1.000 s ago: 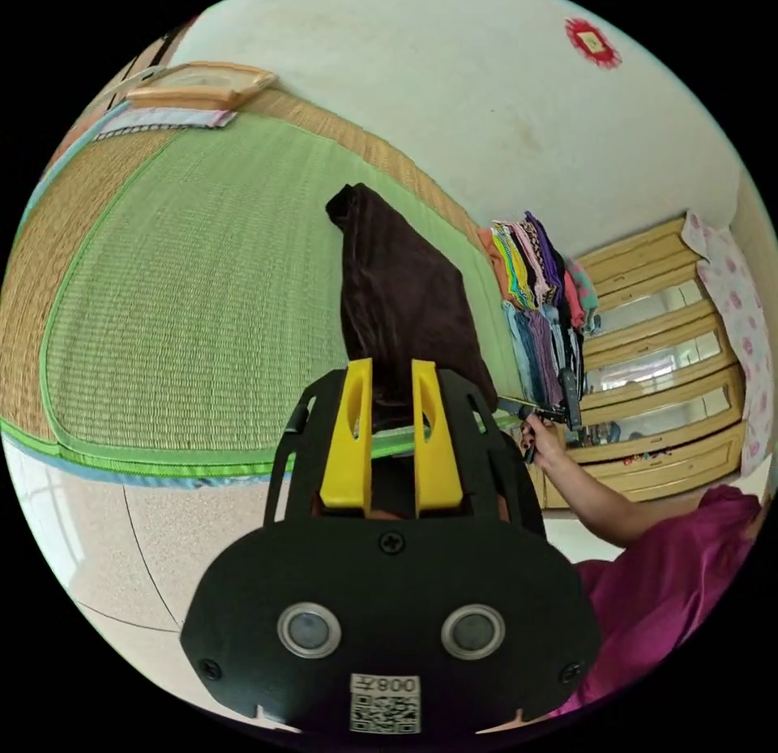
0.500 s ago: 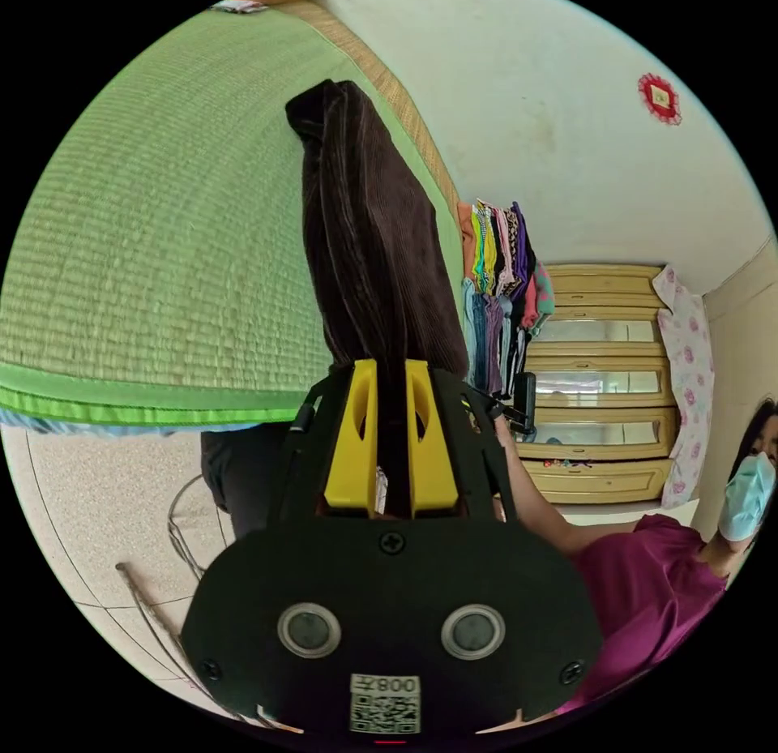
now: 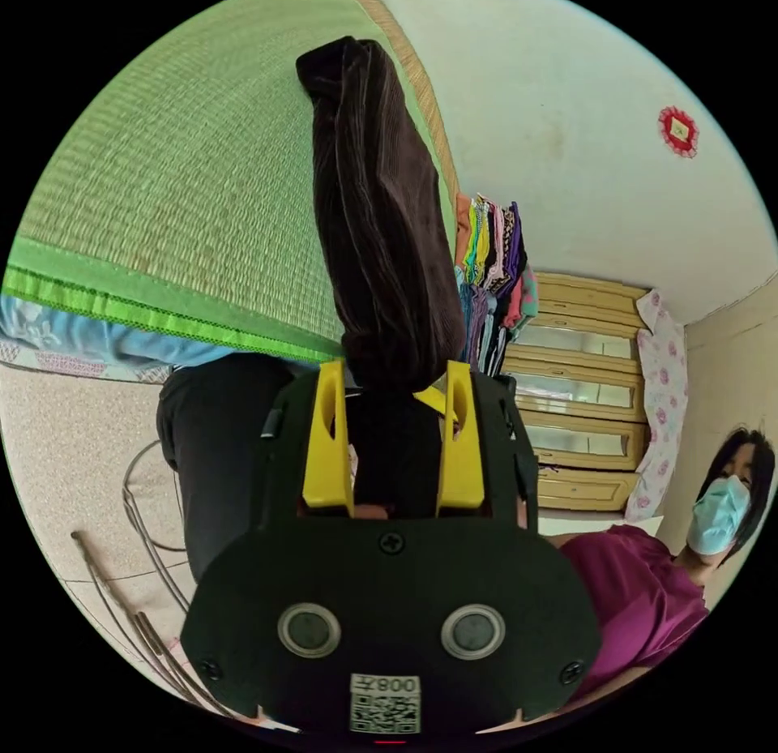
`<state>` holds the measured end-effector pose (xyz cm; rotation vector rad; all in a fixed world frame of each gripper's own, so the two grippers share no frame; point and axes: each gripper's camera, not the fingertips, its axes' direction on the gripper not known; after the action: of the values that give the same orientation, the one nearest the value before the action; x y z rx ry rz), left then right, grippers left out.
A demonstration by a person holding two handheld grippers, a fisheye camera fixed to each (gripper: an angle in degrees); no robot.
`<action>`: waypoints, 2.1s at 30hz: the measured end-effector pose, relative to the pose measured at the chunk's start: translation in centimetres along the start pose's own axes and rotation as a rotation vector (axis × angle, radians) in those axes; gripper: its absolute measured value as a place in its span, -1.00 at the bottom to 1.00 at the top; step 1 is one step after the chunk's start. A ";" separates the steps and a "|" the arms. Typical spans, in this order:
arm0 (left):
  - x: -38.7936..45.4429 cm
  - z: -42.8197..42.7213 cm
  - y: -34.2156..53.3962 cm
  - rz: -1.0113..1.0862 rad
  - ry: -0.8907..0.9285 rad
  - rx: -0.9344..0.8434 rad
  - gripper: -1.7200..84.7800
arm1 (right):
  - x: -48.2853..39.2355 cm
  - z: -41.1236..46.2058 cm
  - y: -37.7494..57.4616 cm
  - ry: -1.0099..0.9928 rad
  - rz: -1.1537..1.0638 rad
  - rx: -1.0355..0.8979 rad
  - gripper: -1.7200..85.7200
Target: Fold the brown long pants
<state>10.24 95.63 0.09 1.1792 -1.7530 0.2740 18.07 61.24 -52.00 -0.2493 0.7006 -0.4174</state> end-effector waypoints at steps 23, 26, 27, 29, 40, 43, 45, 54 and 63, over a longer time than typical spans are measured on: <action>3.5 10.4 7.7 -0.103 0.294 -0.026 -0.67 | 7.9 -2.5 5.2 -0.280 0.091 0.100 -0.53; 3.9 11.3 8.9 -0.122 0.324 -0.013 -0.67 | 9.0 -3.0 5.8 -0.316 0.110 0.119 -0.52; 4.0 11.5 9.0 -0.123 0.326 -0.013 -0.67 | 9.5 -3.1 6.1 -0.333 0.119 0.126 -0.52; 4.4 11.9 9.8 -0.126 0.322 -0.009 -0.67 | 10.2 -3.3 6.6 -0.355 0.132 0.131 -0.52; 6.0 13.8 12.8 -0.153 0.317 -0.012 -0.68 | 13.0 -5.0 8.5 -0.442 0.184 0.192 -0.46; 6.9 14.7 13.7 -0.146 0.312 -0.031 -0.70 | 13.1 -4.9 8.1 -0.432 0.195 0.195 -0.46; 7.4 15.4 14.3 -0.141 0.316 -0.046 -0.72 | 13.5 -4.7 7.5 -0.439 0.210 0.195 -0.47; 8.2 15.8 16.4 -0.120 0.304 -0.068 -0.73 | 15.2 -4.9 6.3 -0.416 0.260 0.178 -0.61; 7.1 9.8 18.3 -0.117 0.310 0.086 -0.65 | 14.4 -6.8 6.0 -0.411 0.253 0.173 -0.65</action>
<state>-10.70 94.50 6.46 1.2237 -1.4101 0.4411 25.11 59.53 -67.35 -0.0759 0.2846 -0.1731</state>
